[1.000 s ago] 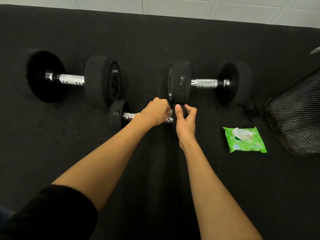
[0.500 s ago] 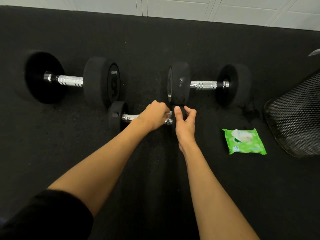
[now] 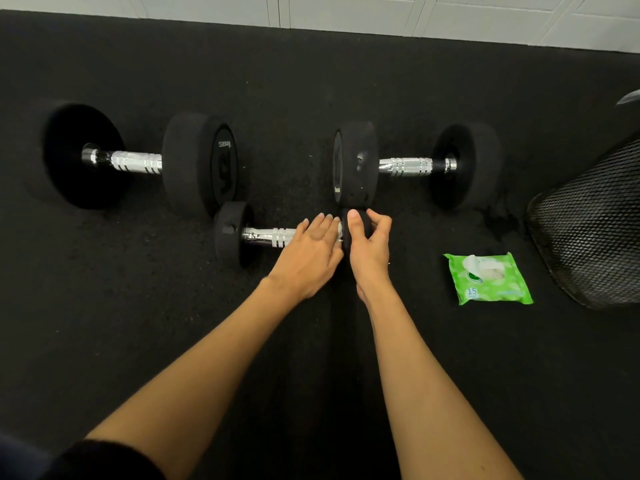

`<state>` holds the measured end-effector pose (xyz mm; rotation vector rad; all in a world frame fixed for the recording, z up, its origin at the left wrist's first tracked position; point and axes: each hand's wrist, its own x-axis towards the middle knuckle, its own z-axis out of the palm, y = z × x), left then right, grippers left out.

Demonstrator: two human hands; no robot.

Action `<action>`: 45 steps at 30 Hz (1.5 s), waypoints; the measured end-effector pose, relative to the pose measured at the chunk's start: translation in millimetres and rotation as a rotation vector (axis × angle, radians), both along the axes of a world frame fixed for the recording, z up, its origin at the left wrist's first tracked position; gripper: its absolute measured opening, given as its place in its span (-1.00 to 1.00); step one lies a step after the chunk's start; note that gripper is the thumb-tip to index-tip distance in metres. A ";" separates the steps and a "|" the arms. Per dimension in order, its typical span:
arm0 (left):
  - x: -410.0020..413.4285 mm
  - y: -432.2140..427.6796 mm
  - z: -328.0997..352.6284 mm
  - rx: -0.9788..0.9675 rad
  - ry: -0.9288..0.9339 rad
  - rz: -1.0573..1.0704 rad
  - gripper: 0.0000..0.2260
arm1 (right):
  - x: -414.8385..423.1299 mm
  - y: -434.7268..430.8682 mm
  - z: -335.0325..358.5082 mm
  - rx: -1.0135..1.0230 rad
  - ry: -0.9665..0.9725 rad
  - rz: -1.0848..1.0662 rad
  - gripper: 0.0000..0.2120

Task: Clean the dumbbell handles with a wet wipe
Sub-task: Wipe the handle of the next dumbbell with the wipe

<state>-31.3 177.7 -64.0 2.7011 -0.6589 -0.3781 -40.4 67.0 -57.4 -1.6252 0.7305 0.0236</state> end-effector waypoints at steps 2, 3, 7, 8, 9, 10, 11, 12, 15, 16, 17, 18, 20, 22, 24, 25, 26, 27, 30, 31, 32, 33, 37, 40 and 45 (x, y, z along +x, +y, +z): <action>-15.6 7.2 -2.9 -0.070 -0.041 -0.004 -0.56 | -1.3 0.5 -0.5 -0.011 -0.013 0.001 -0.57; -19.8 11.1 -4.0 -0.096 -0.060 -0.021 -0.57 | -1.8 0.8 -0.8 -0.015 -0.016 0.001 -0.57; -7.5 18.8 -0.3 -0.082 -0.079 -0.089 -0.59 | -2.0 0.9 -1.3 0.001 -0.021 -0.004 -0.57; -1.2 17.2 0.1 -0.066 -0.070 -0.081 -0.60 | -1.5 0.8 -0.5 0.003 -0.020 -0.003 -0.57; 5.1 14.5 0.3 -0.055 -0.055 -0.054 -0.62 | -0.7 0.7 -0.2 0.006 -0.018 -0.004 -0.56; 10.3 10.8 -0.4 -0.063 -0.036 -0.013 -0.65 | -0.3 0.5 0.2 0.008 -0.016 -0.005 -0.56; 13.7 6.8 -0.9 -0.084 -0.022 0.033 -0.68 | -0.7 0.5 0.6 0.010 -0.015 -0.006 -0.56; 14.3 3.5 -1.7 -0.102 -0.027 0.069 -0.72 | -1.2 0.8 1.1 0.008 -0.016 -0.005 -0.56; 0.9 2.3 -9.8 -0.101 -0.113 0.056 -0.66 | -2.7 0.8 0.9 0.002 -0.028 0.002 -0.57; -7.0 6.4 -12.5 -0.106 -0.139 0.022 -0.58 | -3.2 0.8 0.9 0.002 -0.031 0.004 -0.57; -13.1 11.7 -15.8 -0.119 -0.169 -0.016 -0.51 | -3.6 0.9 0.4 0.002 -0.035 0.005 -0.58; -17.0 17.8 -18.6 -0.131 -0.189 -0.054 -0.45 | -4.0 0.9 0.4 -0.002 -0.038 0.006 -0.58; -17.2 26.2 -20.4 -0.129 -0.204 -0.117 -0.38 | -4.3 0.9 0.4 -0.006 -0.041 0.005 -0.58; -9.3 27.9 -15.4 -0.152 -0.173 -0.129 -0.41 | -3.1 0.9 0.6 -0.004 -0.039 0.005 -0.58; 2.0 28.0 -8.9 -0.213 -0.119 -0.104 -0.55 | -1.1 0.9 0.3 0.005 -0.023 0.003 -0.58; 8.2 27.6 -5.0 -0.223 -0.071 -0.084 -0.62 | -0.4 0.7 -0.2 0.009 -0.018 0.001 -0.58; 14.9 26.2 -1.5 -0.204 -0.024 -0.060 -0.69 | -0.2 0.6 -0.3 0.011 -0.017 -0.001 -0.58; 22.3 23.8 0.7 -0.157 0.024 -0.030 -0.74 | -0.3 0.7 -0.7 0.011 -0.016 -0.004 -0.58; 37.6 9.2 4.0 0.006 0.102 0.087 -0.71 | -1.1 1.4 -0.3 0.004 -0.019 -0.003 -0.58; 37.6 3.7 2.5 0.040 0.076 0.113 -0.72 | -1.2 1.7 -0.3 0.003 -0.020 -0.002 -0.58; 33.8 -1.6 1.4 0.044 0.035 0.136 -0.75 | -1.3 2.0 -0.4 0.000 -0.022 -0.002 -0.58; 28.2 -4.7 -2.0 0.020 -0.002 0.147 -0.78 | -1.4 1.9 -0.6 -0.003 -0.025 -0.003 -0.58; -5.8 0.7 -14.1 -0.116 -0.148 0.102 -0.70 | -4.1 1.7 -0.3 -0.011 -0.040 -0.004 -0.58; -12.2 4.4 -15.1 -0.088 -0.160 0.032 -0.62 | -5.8 1.3 0.0 -0.015 -0.048 0.003 -0.57; 16.9 -3.0 3.4 -0.082 -0.021 0.134 -0.86 | -2.5 1.8 0.2 -0.012 -0.040 -0.002 -0.58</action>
